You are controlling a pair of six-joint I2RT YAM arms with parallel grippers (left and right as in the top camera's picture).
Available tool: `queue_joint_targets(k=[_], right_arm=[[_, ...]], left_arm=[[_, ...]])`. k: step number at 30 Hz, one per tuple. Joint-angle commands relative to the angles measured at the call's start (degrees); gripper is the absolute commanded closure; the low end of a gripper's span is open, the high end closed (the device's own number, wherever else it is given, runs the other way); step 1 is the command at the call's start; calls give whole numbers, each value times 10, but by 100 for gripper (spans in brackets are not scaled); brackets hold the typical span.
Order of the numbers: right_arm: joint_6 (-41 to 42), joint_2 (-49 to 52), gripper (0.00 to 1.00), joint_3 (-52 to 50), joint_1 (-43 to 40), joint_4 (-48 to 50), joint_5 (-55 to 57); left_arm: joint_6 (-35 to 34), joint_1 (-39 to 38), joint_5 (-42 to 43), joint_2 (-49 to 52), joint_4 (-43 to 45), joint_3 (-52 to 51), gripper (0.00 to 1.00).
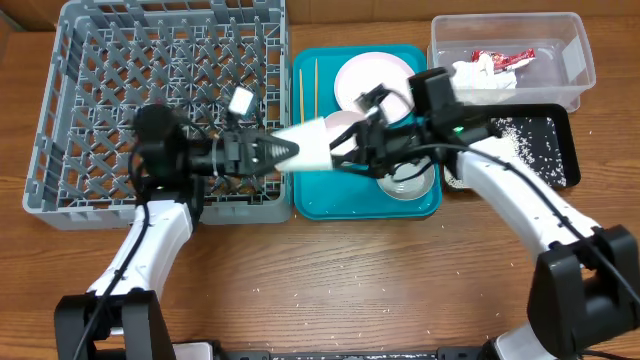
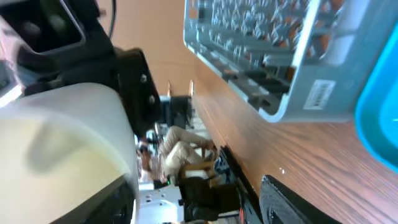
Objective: Sort waste into correct bins and load items into the dishwasher
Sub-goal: 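Place the white cup into the dish rack with the left gripper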
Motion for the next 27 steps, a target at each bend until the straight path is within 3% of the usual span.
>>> queue_joint_targets(k=[1,2,5,10,15,18,27], right_arm=[[-55,6,33,-7,-52,-66,118],[-76,6,33,-7,-67,-88,127],[-113,6,32,-7,-85,-123,128],[-121,6,31,-7,-85,-137,141],[-121,6,30,-7,-85,-137,141],[-123,6,27,-7,-85,-141,141],[-136,6,15,-7,-85,-168,164]], left_arm=[[-237,54,11,-5,220,30,59],[-288,76,11,-5,275,53,59],[-308,105,11,-4,271,113,60],[-311,129,-5,8,193,226,59],[-300,146,-77,31,73,320,60],[-246,147,-134,47,-18,363,60],[135,132,-229,50,-471,451,61]])
